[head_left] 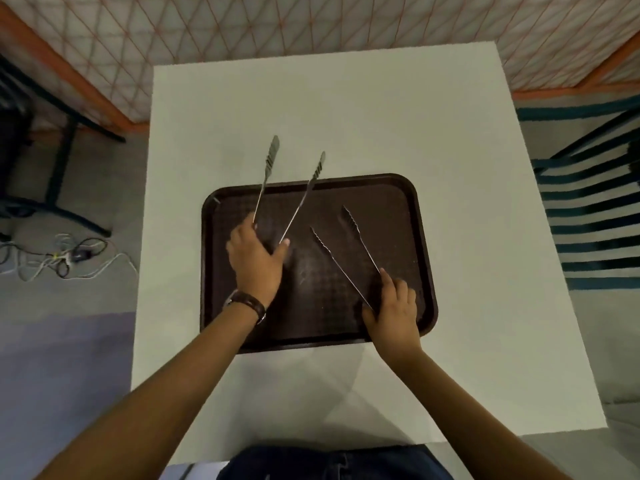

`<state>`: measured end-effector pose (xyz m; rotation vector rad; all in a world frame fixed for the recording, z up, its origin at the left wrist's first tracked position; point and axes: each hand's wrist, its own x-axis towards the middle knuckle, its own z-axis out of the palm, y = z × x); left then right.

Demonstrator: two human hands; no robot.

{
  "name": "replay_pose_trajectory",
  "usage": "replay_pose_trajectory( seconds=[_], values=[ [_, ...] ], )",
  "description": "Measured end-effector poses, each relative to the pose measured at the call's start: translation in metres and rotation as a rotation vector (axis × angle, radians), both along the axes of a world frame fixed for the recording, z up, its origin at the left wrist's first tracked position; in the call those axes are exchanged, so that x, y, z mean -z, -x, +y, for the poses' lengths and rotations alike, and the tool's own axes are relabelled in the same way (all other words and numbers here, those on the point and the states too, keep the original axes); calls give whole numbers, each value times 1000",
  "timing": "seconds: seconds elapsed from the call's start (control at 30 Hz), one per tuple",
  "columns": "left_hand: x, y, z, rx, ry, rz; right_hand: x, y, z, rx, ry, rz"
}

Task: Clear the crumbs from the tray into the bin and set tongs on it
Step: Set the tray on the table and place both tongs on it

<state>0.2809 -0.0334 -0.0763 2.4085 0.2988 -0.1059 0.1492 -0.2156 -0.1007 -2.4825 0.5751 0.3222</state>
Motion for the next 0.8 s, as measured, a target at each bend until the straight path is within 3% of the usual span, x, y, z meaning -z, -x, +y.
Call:
replay_pose_trajectory(
  seconds=[0.43, 0.8],
  values=[
    [7, 124, 48, -253, 95, 98, 13, -20, 17, -100, 80, 64],
    [6, 132, 47, -302, 144, 92, 14, -21, 44, 104, 51, 68]
  ],
)
